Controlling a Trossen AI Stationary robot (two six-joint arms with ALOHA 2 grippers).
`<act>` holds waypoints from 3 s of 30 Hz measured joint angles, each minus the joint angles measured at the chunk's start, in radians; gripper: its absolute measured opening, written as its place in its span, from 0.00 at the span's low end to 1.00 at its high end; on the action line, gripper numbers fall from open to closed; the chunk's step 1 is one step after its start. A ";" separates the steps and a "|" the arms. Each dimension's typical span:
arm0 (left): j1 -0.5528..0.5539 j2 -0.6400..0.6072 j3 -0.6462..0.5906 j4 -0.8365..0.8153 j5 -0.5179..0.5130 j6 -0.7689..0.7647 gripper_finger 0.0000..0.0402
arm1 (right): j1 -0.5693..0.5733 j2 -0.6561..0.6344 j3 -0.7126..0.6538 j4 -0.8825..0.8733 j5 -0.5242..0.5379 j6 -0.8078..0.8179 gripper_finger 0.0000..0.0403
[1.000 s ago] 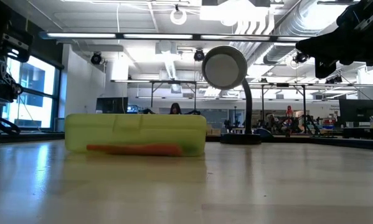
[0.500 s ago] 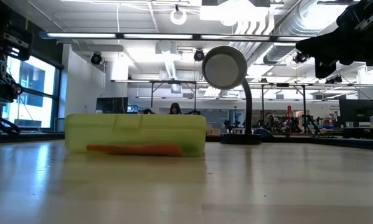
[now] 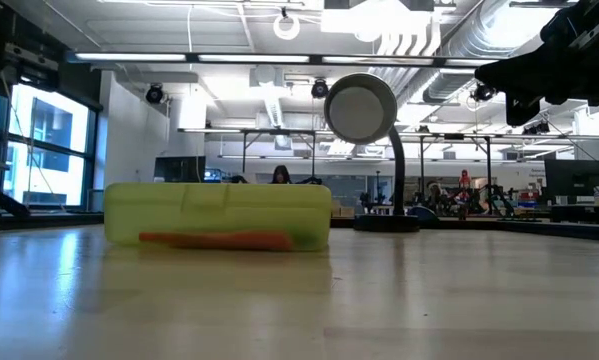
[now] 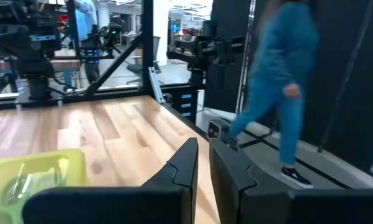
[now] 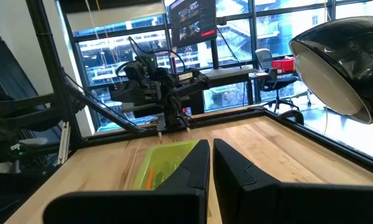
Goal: Pick & place school supplies into a supply box
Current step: Return to Home Position
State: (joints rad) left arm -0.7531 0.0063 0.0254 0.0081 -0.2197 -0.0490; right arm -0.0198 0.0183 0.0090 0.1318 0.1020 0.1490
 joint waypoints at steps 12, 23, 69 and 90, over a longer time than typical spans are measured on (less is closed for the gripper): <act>0.133 0.000 0.000 -0.010 0.083 0.037 0.18 | 0.000 0.000 0.000 0.000 0.000 0.000 0.00; 0.138 0.000 0.000 -0.010 0.073 0.037 0.18 | 0.000 0.000 0.000 0.000 0.000 0.000 0.00; 0.138 0.000 0.000 -0.009 0.070 0.037 0.18 | 0.000 0.000 0.000 0.000 0.000 0.000 0.00; 0.138 0.000 0.000 -0.009 0.070 0.037 0.18 | 0.000 0.000 0.000 0.000 0.000 0.000 0.00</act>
